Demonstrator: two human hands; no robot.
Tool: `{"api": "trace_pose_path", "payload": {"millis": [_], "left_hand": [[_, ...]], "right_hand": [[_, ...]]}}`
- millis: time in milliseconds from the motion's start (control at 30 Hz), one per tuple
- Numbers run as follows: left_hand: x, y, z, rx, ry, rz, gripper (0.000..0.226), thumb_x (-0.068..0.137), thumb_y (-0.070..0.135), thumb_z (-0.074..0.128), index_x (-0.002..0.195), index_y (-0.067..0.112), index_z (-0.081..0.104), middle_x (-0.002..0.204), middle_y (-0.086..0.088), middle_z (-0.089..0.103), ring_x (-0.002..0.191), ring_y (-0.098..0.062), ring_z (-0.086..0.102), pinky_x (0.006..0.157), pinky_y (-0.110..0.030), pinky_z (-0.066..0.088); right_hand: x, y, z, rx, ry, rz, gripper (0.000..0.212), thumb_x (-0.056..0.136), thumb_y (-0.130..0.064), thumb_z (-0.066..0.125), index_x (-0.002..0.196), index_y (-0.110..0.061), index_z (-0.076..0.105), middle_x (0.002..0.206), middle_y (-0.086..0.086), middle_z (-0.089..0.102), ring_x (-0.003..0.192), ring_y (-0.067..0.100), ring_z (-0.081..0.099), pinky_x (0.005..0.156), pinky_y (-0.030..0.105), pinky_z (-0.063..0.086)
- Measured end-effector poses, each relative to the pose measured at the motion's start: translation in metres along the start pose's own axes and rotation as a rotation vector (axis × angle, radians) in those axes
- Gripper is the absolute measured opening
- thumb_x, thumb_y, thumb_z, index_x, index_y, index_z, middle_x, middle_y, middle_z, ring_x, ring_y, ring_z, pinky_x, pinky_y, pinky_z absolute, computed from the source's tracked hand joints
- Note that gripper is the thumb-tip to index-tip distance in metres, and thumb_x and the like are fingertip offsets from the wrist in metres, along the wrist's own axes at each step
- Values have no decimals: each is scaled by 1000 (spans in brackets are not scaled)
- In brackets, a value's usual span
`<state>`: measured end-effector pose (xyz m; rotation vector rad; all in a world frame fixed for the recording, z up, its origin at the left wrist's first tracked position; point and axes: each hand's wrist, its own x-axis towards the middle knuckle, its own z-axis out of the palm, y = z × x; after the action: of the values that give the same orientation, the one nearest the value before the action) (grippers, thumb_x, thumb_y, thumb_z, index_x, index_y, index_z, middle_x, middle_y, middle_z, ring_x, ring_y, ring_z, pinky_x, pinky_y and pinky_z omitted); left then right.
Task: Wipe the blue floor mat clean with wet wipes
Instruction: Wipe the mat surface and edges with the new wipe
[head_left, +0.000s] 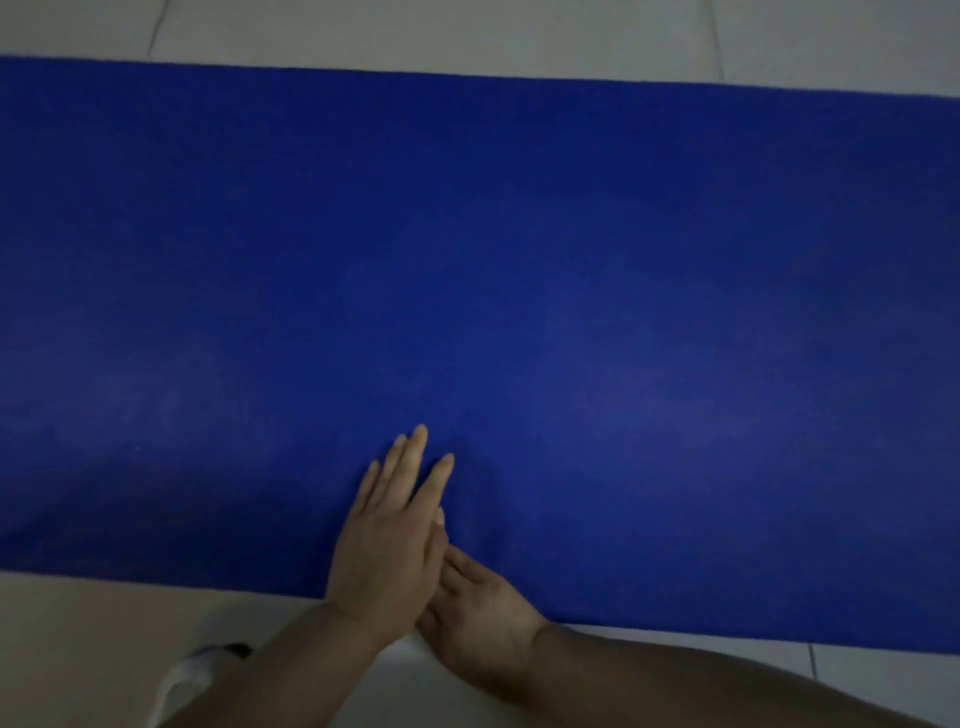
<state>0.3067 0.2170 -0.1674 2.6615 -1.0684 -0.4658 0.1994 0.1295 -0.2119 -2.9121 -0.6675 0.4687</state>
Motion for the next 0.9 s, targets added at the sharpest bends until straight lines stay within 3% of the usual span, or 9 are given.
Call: {"api": "trace_pose_path", "payload": {"millis": [100, 233, 367, 567, 900], "left_hand": [[8, 22, 14, -73, 36, -60, 56, 93, 28, 21, 144, 14, 38, 160, -5, 12, 147, -16, 4, 119, -33, 8], [16, 52, 34, -62, 0, 5, 55, 95, 27, 19, 144, 11, 39, 159, -7, 13, 147, -18, 5, 119, -33, 7], [21, 82, 48, -60, -43, 127, 51, 96, 23, 23, 141, 9, 41, 157, -10, 19, 146, -20, 11, 118, -29, 3], [32, 114, 64, -49, -66, 255, 47, 96, 24, 27, 141, 14, 38, 156, -10, 24, 144, -22, 16, 117, -31, 7], [57, 158, 81, 4, -21, 377, 47, 93, 22, 29, 138, 15, 36, 154, -11, 31, 143, -24, 21, 115, -37, 12]], "right_hand": [[-35, 13, 5, 33, 21, 113, 45, 98, -28, 27, 126, -29, 61, 130, -11, 60, 126, 11, 50, 113, 28, 26], [-79, 29, 16, -68, 136, 158, 45, 94, -26, 35, 135, -18, 52, 140, 1, 52, 133, 20, 43, 114, 34, 27], [-109, 37, 20, -76, 112, 228, 46, 92, -33, 43, 135, -18, 53, 141, 1, 50, 135, 21, 41, 116, 36, 17], [-170, 59, 29, -45, 140, 397, 49, 94, -28, 34, 140, -13, 46, 149, 6, 40, 137, 22, 38, 116, 36, 19], [-214, 103, 29, -115, 108, 213, 56, 93, -34, 35, 145, -14, 34, 151, 3, 37, 141, 21, 31, 117, 37, 20]]}}
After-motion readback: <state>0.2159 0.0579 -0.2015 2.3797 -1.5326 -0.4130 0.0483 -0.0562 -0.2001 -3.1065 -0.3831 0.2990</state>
